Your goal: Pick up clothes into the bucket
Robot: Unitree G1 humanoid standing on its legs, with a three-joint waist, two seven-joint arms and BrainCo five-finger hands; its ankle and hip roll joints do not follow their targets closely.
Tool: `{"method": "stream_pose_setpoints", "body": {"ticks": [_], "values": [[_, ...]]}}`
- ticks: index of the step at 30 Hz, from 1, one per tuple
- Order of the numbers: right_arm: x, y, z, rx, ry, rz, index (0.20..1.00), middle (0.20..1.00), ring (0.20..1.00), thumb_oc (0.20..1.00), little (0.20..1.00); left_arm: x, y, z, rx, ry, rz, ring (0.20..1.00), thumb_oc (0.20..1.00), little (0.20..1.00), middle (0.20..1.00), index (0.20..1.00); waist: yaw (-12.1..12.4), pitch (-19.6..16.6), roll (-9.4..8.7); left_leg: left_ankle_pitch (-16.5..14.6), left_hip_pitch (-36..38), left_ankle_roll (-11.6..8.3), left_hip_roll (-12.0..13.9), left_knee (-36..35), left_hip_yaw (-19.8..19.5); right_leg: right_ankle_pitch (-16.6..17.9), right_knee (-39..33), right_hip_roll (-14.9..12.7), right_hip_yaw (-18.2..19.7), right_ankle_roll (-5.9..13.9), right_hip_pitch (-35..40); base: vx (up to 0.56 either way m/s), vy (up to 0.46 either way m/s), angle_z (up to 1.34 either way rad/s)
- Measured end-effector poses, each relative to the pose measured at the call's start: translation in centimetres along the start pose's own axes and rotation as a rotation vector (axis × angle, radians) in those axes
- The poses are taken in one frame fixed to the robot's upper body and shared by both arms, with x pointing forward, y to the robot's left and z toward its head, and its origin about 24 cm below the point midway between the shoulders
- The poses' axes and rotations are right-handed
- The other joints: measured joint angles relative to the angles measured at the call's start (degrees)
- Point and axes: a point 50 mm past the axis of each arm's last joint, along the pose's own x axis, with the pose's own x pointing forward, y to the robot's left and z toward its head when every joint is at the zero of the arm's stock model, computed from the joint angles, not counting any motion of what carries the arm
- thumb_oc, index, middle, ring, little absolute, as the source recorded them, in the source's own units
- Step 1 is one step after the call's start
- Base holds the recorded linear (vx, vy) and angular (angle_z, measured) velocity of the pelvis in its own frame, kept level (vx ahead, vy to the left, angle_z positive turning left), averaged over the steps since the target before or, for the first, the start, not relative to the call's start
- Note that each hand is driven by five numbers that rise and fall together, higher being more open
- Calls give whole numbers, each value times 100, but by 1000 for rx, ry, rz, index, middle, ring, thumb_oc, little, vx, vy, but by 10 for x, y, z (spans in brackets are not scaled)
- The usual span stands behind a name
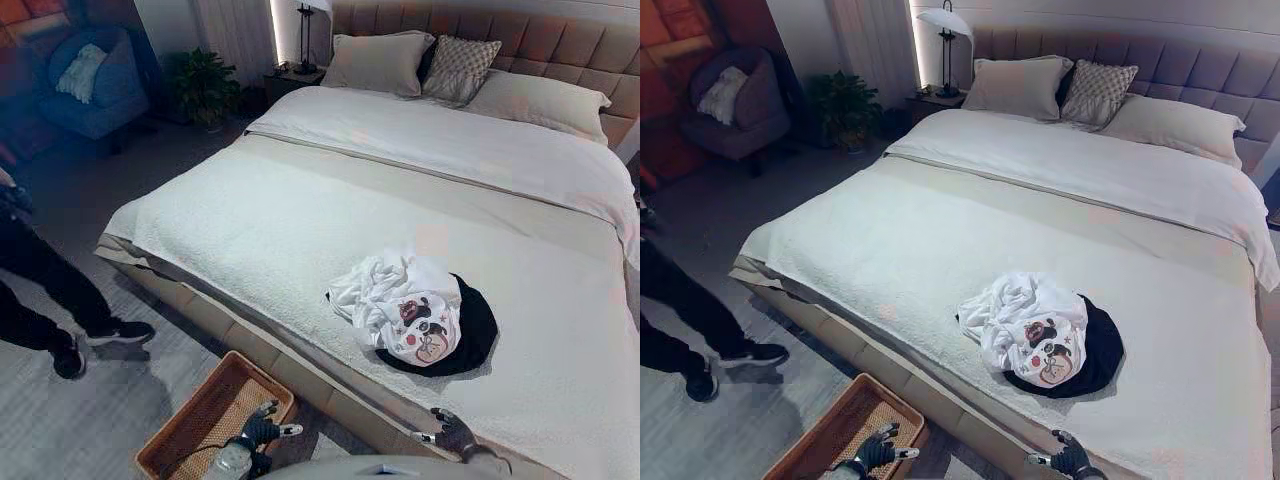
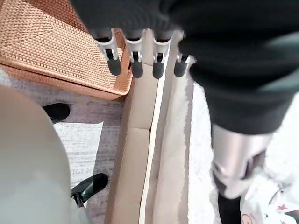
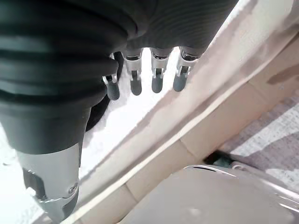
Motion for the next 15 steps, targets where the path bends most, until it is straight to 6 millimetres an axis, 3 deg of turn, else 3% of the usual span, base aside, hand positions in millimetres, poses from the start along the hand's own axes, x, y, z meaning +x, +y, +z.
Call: {"method": "stream_pose_setpoints", "body": {"ticks": [15], "values": [[-1,1,20,5,-106,-8,1000,1000,1000,1000,1000,-1,2,-1,-10,1,20,1000,1000,1000,1000,1000,4,-3,-20,0,-23,0,-9,-20,22,-1,0,3,3,5,-44,-10,-8,-2]]}}
